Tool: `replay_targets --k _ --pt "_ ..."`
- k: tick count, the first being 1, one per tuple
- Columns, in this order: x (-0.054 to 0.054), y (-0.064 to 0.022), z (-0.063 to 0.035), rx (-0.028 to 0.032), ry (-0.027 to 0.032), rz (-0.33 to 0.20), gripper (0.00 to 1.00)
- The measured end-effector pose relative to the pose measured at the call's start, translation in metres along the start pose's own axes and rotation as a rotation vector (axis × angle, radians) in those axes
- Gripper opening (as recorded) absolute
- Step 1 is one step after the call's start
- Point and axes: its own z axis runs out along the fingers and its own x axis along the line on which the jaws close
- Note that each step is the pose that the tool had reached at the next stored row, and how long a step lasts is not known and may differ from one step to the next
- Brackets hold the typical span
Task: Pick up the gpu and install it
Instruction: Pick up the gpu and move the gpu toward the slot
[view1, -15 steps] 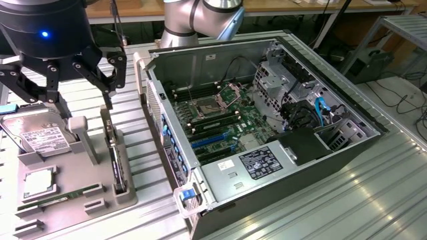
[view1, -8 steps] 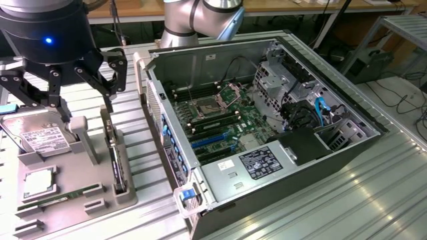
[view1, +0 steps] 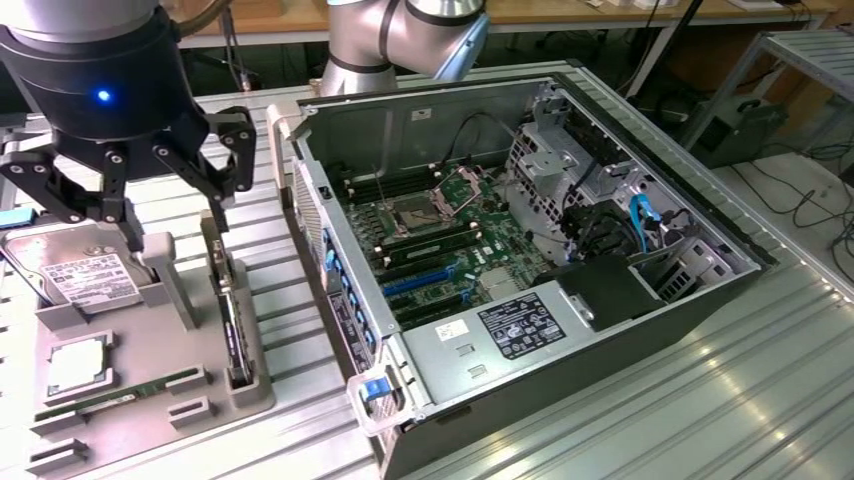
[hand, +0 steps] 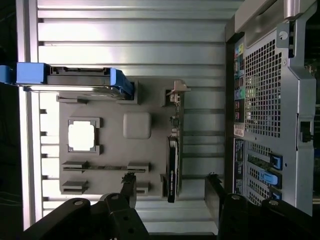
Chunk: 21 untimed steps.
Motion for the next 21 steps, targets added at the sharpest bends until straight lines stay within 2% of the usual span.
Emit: replay_targets --k 12,21 --pt "0.0 -0.0003 0.0101 0.0031 0.0 0.0 0.66" --pt "0.0 -0.0006 0.0228 0.0101 -0.0001 0.0 0.66"
